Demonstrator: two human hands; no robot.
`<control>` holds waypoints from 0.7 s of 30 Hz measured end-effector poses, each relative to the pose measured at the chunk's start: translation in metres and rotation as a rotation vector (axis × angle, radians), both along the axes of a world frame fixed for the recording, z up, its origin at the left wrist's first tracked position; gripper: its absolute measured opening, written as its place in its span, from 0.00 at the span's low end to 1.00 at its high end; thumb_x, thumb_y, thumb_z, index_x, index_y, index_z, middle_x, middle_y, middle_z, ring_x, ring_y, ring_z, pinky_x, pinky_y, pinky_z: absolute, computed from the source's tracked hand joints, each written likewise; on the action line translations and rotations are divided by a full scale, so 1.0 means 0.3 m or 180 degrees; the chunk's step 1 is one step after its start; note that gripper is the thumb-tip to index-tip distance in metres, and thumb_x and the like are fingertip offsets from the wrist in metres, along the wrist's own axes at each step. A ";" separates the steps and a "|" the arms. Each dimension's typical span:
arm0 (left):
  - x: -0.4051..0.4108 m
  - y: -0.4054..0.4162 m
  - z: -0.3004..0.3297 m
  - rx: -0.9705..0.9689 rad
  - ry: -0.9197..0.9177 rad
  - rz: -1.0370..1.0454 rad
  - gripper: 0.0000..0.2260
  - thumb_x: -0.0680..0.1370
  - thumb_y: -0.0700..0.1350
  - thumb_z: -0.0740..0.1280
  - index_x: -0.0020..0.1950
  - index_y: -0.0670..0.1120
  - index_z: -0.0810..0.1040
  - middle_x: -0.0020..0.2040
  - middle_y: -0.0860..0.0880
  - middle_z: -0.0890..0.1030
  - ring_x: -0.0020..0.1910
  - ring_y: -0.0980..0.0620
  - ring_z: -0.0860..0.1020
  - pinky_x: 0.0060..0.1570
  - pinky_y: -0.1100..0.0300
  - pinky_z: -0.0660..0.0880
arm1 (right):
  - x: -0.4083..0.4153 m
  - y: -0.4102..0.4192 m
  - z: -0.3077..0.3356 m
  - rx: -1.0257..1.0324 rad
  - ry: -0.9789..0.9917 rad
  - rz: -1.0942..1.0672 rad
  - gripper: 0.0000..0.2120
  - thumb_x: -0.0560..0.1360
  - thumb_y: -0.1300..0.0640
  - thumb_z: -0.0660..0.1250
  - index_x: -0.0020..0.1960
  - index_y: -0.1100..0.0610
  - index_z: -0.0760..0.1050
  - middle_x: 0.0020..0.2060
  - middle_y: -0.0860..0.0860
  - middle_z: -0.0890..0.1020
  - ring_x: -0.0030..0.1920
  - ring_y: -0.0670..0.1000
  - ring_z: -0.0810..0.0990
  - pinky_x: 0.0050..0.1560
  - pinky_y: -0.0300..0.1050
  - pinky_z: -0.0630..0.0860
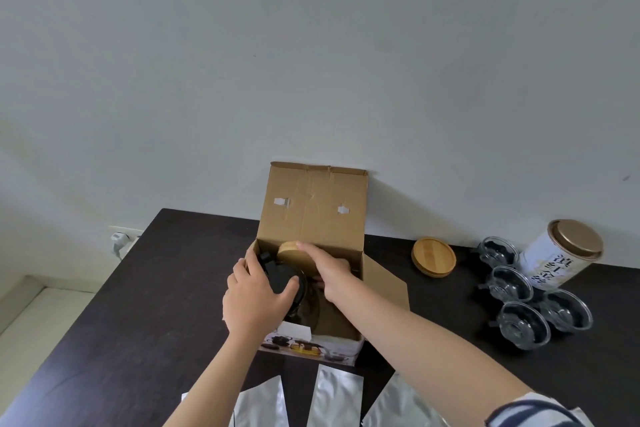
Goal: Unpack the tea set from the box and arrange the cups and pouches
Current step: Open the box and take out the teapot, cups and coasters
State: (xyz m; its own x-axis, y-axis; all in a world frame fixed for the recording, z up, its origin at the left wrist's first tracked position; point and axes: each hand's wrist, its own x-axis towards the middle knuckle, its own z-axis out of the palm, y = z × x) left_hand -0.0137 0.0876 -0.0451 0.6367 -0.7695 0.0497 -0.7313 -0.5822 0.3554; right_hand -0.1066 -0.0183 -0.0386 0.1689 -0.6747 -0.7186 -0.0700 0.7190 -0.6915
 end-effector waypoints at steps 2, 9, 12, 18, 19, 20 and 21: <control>-0.001 0.001 0.000 0.0010 -0.0014 0.0002 0.44 0.70 0.70 0.59 0.76 0.44 0.51 0.71 0.40 0.65 0.67 0.40 0.67 0.56 0.49 0.74 | -0.020 -0.002 0.055 -0.0074 -0.0119 0.0018 0.53 0.55 0.40 0.81 0.71 0.58 0.62 0.62 0.56 0.74 0.59 0.57 0.75 0.61 0.51 0.72; -0.006 0.003 0.012 0.0012 0.0007 -0.0006 0.43 0.71 0.69 0.60 0.76 0.44 0.53 0.70 0.40 0.66 0.66 0.39 0.68 0.55 0.48 0.74 | -0.221 0.003 0.268 -0.0554 -0.0682 0.0003 0.45 0.59 0.41 0.78 0.69 0.58 0.66 0.62 0.58 0.74 0.63 0.58 0.73 0.69 0.56 0.65; -0.006 0.006 0.012 0.0042 -0.0003 -0.0024 0.43 0.72 0.68 0.60 0.76 0.43 0.53 0.70 0.39 0.66 0.66 0.39 0.68 0.54 0.48 0.74 | -0.376 0.014 0.270 -0.0916 -0.0327 -0.0208 0.34 0.57 0.39 0.78 0.55 0.56 0.71 0.55 0.54 0.77 0.59 0.55 0.75 0.65 0.53 0.69; -0.008 0.006 0.012 0.0065 0.0015 -0.0033 0.43 0.72 0.68 0.60 0.76 0.42 0.53 0.71 0.39 0.65 0.67 0.38 0.68 0.54 0.46 0.74 | -0.649 0.017 0.095 -0.0966 0.0671 -0.1263 0.31 0.62 0.46 0.80 0.56 0.62 0.73 0.45 0.52 0.76 0.50 0.54 0.73 0.51 0.48 0.69; -0.008 0.005 0.012 0.0067 0.0011 -0.0031 0.43 0.72 0.68 0.60 0.76 0.42 0.53 0.71 0.39 0.65 0.67 0.38 0.68 0.54 0.46 0.74 | -0.678 0.023 0.056 -0.0925 0.0787 -0.1350 0.34 0.62 0.45 0.80 0.59 0.63 0.73 0.47 0.53 0.77 0.50 0.54 0.73 0.50 0.49 0.71; -0.008 0.005 0.012 0.0071 0.0008 -0.0025 0.43 0.72 0.68 0.60 0.76 0.42 0.53 0.71 0.39 0.65 0.67 0.38 0.68 0.54 0.46 0.74 | -0.701 0.028 0.016 -0.0885 0.0897 -0.1419 0.37 0.61 0.45 0.80 0.61 0.63 0.72 0.49 0.54 0.77 0.50 0.55 0.74 0.50 0.49 0.71; -0.009 0.004 0.012 0.0075 0.0002 -0.0021 0.43 0.72 0.68 0.60 0.76 0.43 0.53 0.71 0.39 0.65 0.67 0.38 0.68 0.55 0.46 0.74 | -0.719 0.032 -0.020 -0.0845 0.0985 -0.1477 0.38 0.61 0.44 0.80 0.62 0.63 0.72 0.51 0.55 0.77 0.50 0.55 0.74 0.50 0.49 0.72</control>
State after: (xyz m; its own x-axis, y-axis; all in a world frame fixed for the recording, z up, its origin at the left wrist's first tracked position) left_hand -0.0164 0.0889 -0.0415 0.6316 -0.7747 0.0312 -0.7350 -0.5854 0.3422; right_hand -0.3222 -0.0086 -0.0447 -0.3746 -0.7904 -0.4847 -0.0173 0.5286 -0.8487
